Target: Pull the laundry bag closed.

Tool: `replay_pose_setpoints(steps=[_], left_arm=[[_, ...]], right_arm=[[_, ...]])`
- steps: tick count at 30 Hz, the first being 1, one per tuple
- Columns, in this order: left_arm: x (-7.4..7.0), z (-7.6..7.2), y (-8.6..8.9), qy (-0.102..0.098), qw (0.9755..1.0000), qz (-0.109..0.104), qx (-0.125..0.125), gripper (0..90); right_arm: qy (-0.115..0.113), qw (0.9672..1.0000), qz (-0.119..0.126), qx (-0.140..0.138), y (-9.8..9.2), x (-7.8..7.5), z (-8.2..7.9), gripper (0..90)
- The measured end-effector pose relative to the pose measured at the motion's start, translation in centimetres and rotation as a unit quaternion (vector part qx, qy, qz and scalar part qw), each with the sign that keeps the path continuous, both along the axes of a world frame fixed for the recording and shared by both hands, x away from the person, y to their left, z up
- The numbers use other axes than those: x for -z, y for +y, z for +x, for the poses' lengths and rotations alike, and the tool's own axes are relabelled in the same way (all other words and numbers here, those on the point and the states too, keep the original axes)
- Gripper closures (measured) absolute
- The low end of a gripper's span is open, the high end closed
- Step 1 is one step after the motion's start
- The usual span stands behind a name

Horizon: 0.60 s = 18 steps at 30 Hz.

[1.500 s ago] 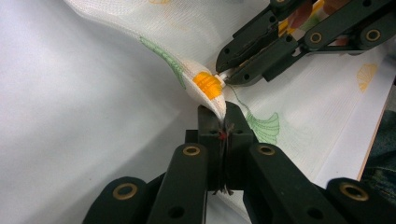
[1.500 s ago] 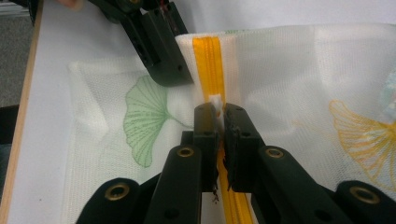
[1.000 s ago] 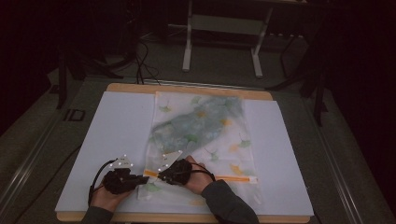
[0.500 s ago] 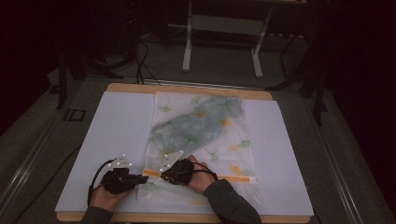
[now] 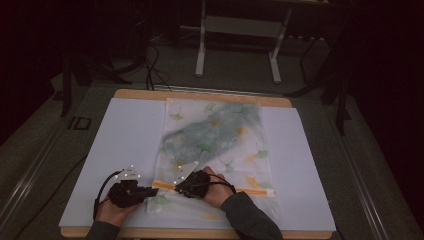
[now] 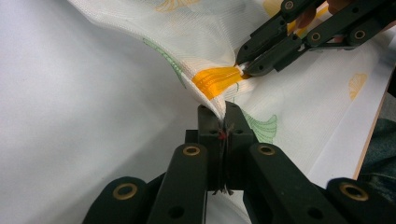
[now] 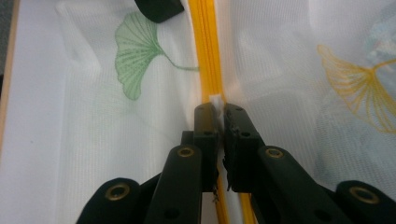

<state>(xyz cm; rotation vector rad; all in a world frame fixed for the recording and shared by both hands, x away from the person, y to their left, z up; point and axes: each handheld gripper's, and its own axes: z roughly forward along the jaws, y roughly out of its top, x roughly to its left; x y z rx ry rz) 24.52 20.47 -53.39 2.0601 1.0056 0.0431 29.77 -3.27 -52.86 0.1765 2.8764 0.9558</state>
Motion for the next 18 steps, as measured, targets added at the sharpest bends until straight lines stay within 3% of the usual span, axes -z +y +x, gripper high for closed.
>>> replay_pose_setpoints(steps=[18], left_arm=[[-0.1,0.0,0.2,-0.002,1.0000,-0.003,-0.001,88.7]], right_arm=[[0.004,1.0000,0.000,0.002,-1.4,0.0,0.2,84.8]])
